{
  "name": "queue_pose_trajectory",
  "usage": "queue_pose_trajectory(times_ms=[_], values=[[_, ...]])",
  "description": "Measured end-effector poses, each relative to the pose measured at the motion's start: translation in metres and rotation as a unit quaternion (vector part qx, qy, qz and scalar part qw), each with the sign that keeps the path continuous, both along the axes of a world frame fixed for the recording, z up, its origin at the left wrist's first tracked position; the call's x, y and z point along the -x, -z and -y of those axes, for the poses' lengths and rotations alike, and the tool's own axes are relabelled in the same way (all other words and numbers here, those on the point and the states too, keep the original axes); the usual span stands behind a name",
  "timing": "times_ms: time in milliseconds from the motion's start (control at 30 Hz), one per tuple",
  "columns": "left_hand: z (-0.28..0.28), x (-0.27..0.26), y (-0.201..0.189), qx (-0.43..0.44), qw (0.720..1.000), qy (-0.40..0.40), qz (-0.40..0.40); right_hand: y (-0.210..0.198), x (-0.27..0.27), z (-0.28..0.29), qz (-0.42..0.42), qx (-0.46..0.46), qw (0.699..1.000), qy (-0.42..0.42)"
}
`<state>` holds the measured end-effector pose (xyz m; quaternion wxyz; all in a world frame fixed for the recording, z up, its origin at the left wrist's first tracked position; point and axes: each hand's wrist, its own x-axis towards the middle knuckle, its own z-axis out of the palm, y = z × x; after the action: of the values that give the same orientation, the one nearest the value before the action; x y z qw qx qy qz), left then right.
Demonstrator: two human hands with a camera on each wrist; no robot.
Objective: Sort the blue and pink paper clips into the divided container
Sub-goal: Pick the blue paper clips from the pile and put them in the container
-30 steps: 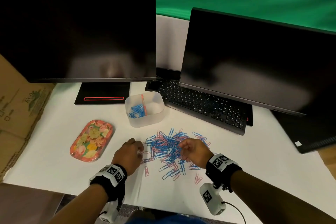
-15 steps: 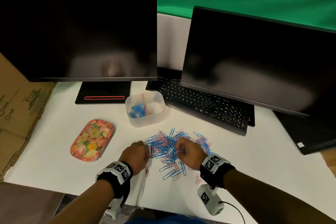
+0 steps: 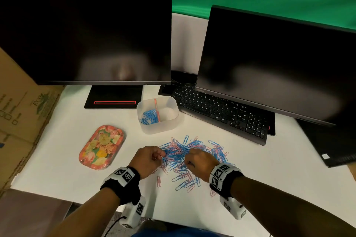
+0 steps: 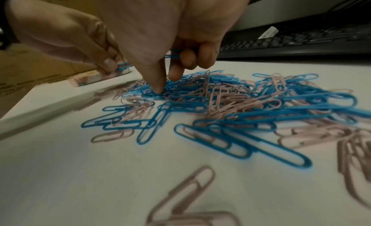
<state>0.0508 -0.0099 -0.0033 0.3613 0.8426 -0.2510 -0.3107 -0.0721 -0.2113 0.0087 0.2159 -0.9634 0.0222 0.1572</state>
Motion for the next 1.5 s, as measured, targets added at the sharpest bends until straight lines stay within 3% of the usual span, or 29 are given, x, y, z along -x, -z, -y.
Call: queue_pose_trajectory(times_ms=[167,400,733,800,900,1033,1133,1233,1400,1500], values=[[0.002,-0.004,-0.002,0.003,0.999,-0.016,-0.049,-0.002,0.000,0.006,0.010,-0.058,0.996,0.060],[0.012,0.002,-0.006,0.053,0.986,-0.061,-0.148,-0.002,-0.001,0.000,-0.017,0.031,0.999,-0.032],[0.016,0.007,-0.015,0.107,0.949,-0.161,-0.249,0.005,0.000,0.002,-0.004,-0.041,0.998,0.052],[0.018,0.009,-0.013,0.077,0.961,-0.143,-0.222,0.003,0.001,0.005,-0.007,-0.066,0.995,0.068],[0.022,0.014,-0.006,-0.023,0.996,-0.039,-0.082,-0.002,0.002,0.009,-0.005,-0.117,0.985,0.126],[0.027,0.026,0.005,-0.110,0.991,0.069,0.029,-0.005,0.003,0.015,-0.005,-0.196,0.955,0.222],[0.028,0.031,0.010,-0.154,0.979,0.094,0.092,-0.006,0.002,0.017,-0.011,-0.246,0.928,0.279],[0.030,0.032,0.010,-0.161,0.975,0.108,0.111,-0.014,0.001,0.020,-0.027,-0.323,0.895,0.306],[0.026,0.028,0.007,-0.143,0.976,0.126,0.106,-0.031,-0.003,0.019,-0.055,-0.449,0.811,0.371],[0.022,0.023,0.002,-0.087,0.989,0.097,0.071,-0.035,-0.006,0.021,-0.063,-0.465,0.802,0.369]])
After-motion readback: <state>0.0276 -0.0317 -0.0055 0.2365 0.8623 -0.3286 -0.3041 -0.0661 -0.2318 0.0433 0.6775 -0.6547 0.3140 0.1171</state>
